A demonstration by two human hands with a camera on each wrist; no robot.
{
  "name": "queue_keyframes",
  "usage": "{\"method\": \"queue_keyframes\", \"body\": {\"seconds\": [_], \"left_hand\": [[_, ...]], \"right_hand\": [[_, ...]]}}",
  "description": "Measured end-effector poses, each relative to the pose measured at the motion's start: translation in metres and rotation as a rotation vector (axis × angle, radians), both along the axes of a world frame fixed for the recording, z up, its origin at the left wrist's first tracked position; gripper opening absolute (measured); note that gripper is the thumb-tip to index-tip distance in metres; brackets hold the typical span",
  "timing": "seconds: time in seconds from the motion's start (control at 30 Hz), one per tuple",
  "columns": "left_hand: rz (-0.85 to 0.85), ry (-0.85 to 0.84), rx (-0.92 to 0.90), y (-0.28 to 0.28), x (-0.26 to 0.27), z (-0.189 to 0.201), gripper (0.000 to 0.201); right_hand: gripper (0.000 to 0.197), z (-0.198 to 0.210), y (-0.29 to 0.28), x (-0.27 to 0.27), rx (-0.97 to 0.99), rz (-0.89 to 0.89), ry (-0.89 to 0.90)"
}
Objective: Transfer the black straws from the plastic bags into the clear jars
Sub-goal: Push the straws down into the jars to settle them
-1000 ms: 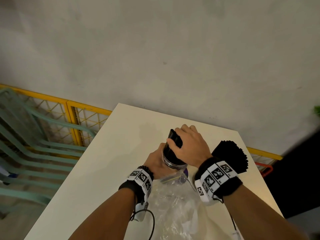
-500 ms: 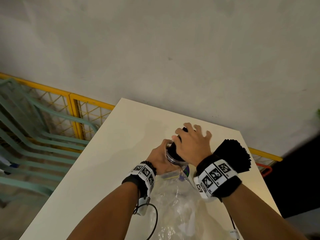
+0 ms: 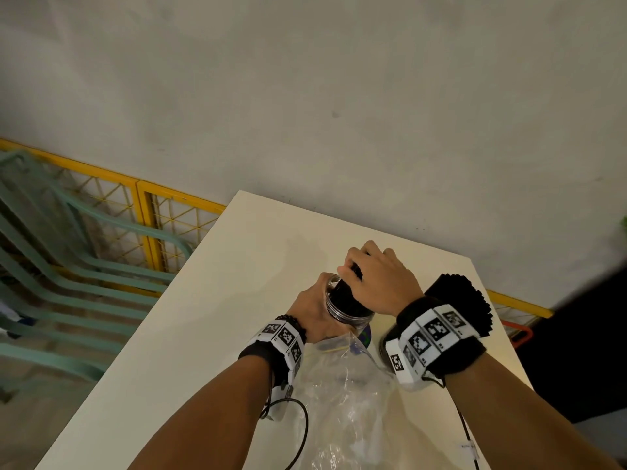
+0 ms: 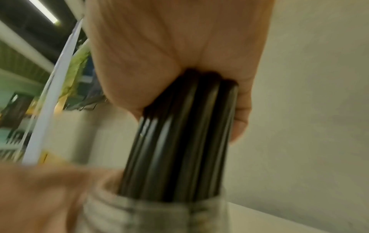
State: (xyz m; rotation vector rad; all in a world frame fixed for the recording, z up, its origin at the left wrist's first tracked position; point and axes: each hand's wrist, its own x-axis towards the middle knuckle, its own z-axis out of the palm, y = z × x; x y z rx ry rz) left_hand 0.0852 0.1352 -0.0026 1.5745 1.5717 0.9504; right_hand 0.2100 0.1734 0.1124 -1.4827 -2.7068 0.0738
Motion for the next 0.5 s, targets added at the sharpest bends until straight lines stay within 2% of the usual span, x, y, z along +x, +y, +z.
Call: {"method": "queue_keyframes", "body": {"seconds": [0.07, 0.1, 0.2, 0.3, 0.47, 0.5], "left_hand": [[-0.003, -0.009, -0.011, 0.0, 0.0, 0.0, 0.094], [-0.003, -0.018, -0.015, 0.0, 0.0, 0.0, 0.094], [-0.004, -0.033, 0.003, -0.001, -0.001, 0.0, 0.096], [0.0, -0.034, 0.01, -0.002, -0.001, 0.001, 0.096], [0.0, -0.027, -0.006, -0.001, 0.0, 0.001, 0.102], [-0.001, -0.032, -0.015, -0.002, 0.0, 0.002, 0.105]], "right_hand": [[0.04, 0.017, 0.006, 0.001, -0.168, -0.026, 0.054], [0.042, 0.025, 0.01, 0.004, -0.189, -0.032, 0.105], [0.041, 0.048, 0.019, 0.012, -0.127, -0.058, 0.237], [0.041, 0.058, 0.02, 0.018, -0.077, -0.063, 0.261], [0.036, 0.049, 0.007, 0.013, -0.073, -0.051, 0.271], [0.041, 0.043, 0.003, 0.01, -0.071, -0.052, 0.257]]}}
